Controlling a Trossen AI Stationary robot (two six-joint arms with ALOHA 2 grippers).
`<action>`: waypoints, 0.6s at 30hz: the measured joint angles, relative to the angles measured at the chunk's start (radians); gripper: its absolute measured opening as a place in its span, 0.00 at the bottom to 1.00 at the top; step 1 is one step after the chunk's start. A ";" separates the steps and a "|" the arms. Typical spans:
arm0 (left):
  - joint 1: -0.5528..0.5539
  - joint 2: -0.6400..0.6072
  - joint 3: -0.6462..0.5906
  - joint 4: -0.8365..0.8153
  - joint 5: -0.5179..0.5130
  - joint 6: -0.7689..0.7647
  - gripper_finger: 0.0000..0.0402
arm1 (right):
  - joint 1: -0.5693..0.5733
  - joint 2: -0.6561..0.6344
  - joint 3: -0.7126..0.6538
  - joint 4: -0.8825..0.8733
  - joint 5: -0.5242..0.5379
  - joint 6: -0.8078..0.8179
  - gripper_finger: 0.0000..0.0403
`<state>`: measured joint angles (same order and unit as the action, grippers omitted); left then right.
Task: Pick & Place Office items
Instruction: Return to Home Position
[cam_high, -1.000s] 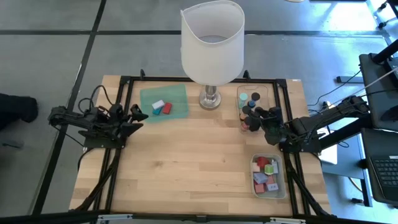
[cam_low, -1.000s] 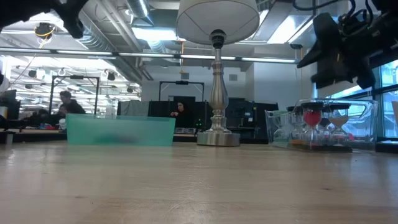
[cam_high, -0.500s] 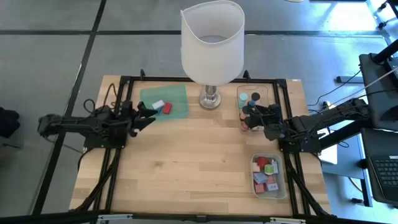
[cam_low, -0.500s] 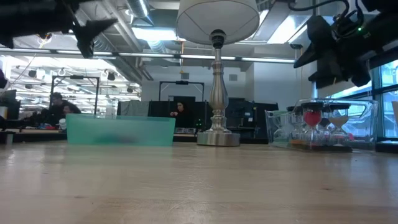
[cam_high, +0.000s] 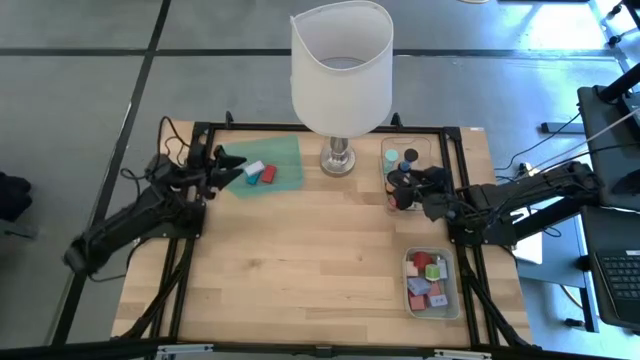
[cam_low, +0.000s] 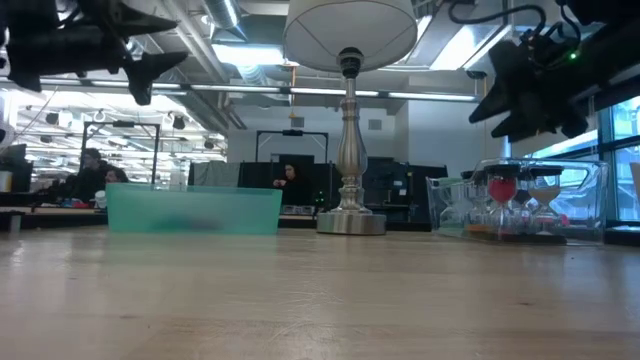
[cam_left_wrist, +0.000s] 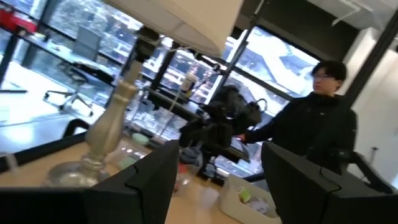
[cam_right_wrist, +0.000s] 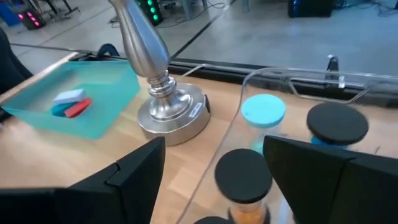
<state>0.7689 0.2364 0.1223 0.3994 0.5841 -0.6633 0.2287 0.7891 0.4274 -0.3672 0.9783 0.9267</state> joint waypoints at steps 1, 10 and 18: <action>0.036 0.000 0.000 -0.003 0.026 -0.004 0.56 | -0.006 0.000 0.000 0.000 0.000 -0.013 0.68; 0.259 0.001 0.000 -0.141 0.168 0.024 0.56 | -0.077 -0.012 -0.054 -0.031 -0.043 0.018 0.68; 0.258 0.001 0.000 -0.144 0.131 0.111 0.56 | -0.077 -0.014 -0.230 0.228 -0.023 0.138 0.68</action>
<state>1.0267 0.2371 0.1223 0.2555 0.7147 -0.5525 0.1516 0.7753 0.1971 -0.1392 0.9558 1.0649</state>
